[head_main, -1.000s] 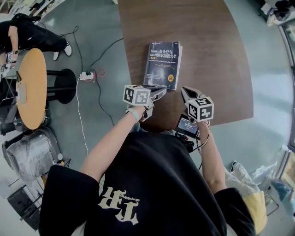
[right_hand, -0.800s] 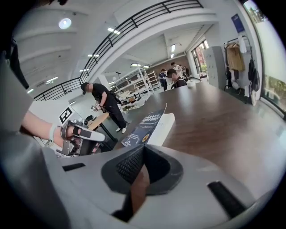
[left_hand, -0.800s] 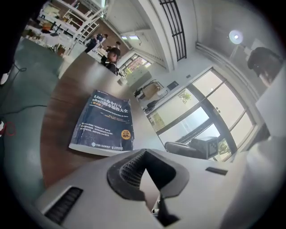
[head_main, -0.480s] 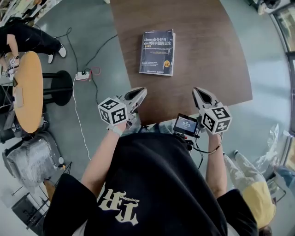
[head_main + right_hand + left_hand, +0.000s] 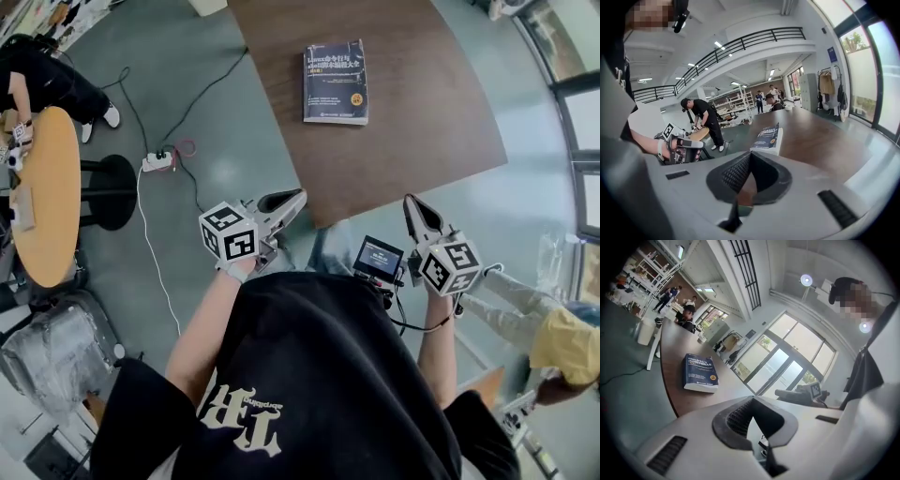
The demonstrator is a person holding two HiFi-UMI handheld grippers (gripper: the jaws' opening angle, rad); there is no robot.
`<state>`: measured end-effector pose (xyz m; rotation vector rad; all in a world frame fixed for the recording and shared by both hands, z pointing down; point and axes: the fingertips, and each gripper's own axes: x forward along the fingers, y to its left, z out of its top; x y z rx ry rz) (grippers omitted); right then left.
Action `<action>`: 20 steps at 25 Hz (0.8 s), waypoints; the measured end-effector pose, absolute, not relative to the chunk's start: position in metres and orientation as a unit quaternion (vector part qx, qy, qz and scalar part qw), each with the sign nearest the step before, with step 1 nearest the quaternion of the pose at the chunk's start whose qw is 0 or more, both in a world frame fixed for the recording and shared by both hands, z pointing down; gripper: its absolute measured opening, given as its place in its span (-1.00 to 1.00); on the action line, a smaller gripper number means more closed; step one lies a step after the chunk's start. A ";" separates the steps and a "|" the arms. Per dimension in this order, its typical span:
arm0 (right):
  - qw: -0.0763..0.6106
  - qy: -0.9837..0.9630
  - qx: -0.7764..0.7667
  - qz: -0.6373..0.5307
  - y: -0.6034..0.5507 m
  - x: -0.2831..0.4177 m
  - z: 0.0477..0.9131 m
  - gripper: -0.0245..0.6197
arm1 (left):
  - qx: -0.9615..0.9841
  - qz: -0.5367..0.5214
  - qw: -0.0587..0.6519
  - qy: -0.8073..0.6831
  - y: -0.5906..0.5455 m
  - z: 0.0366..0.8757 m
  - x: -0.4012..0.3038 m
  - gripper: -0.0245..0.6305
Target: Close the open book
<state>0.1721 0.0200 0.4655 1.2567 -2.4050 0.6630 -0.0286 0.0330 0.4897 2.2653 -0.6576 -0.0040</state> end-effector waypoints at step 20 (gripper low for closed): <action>0.160 -0.840 0.463 0.234 0.207 0.094 0.454 -0.97 | 0.926 -0.043 0.308 -0.216 0.222 0.444 -0.097 -0.92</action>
